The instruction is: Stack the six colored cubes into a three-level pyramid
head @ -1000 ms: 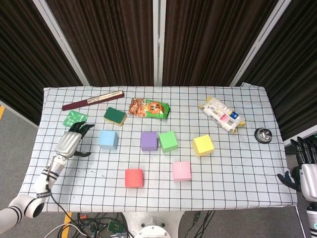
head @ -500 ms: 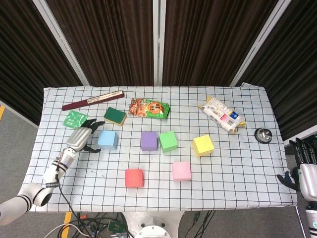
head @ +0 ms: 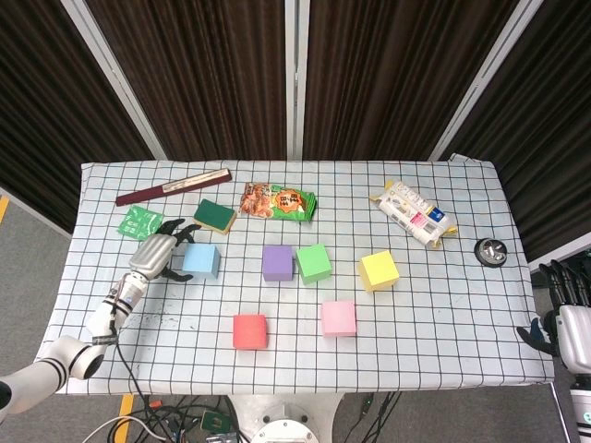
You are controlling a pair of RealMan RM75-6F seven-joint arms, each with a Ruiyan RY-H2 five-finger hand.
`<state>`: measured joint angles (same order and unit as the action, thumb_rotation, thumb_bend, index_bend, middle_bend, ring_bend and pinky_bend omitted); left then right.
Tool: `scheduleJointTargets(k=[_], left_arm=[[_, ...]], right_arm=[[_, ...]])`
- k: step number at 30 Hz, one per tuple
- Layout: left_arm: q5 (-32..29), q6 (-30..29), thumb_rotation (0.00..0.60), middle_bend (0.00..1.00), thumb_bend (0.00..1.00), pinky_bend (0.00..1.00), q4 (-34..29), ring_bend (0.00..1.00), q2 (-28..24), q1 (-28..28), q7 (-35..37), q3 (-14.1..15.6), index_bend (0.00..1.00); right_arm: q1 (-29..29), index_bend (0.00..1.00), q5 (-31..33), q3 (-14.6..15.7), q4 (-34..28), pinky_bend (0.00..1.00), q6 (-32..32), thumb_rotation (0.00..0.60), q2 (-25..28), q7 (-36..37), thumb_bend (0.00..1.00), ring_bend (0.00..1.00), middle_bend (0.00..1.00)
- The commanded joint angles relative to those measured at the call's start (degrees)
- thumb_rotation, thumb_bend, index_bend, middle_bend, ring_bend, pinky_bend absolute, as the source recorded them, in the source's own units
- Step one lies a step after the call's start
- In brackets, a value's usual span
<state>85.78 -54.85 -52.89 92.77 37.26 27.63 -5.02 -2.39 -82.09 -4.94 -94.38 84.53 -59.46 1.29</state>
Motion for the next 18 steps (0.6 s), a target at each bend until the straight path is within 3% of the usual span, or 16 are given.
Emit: scheduleJointTargets(k=[1,14,18], left_arm=[[-0.31,-0.24,0.6,0.4,0.06,0.08,-0.93,0.04,0.03,0.28,-0.32,-0.26,0.13],[-4.6,0.0,0.6,0.43,0.1,0.09,-10.05,0.06,-1.96,0.23,-2.89,-2.47,0.13],[-7.01,-0.41,0.6,0.44,0.1,0.09,-13.18,0.07,-1.77,0.07,-7.54,-3.61,0.13]], right_arm=[[-0.01,0.0,0.17,0.0,0.26,0.0,-0.13,0.6,-0.15,0.06,0.07,0.0,0.0],[0.18,0.0,0.75,-0.47,0.41,0.0,0.29,0.6,0.18,0.39,0.07,0.0,0.0],[0.06,0.0,0.94,-0.73,0.4,0.0,0.31,0.6,0.16,0.31,0.07,0.0,0.0]])
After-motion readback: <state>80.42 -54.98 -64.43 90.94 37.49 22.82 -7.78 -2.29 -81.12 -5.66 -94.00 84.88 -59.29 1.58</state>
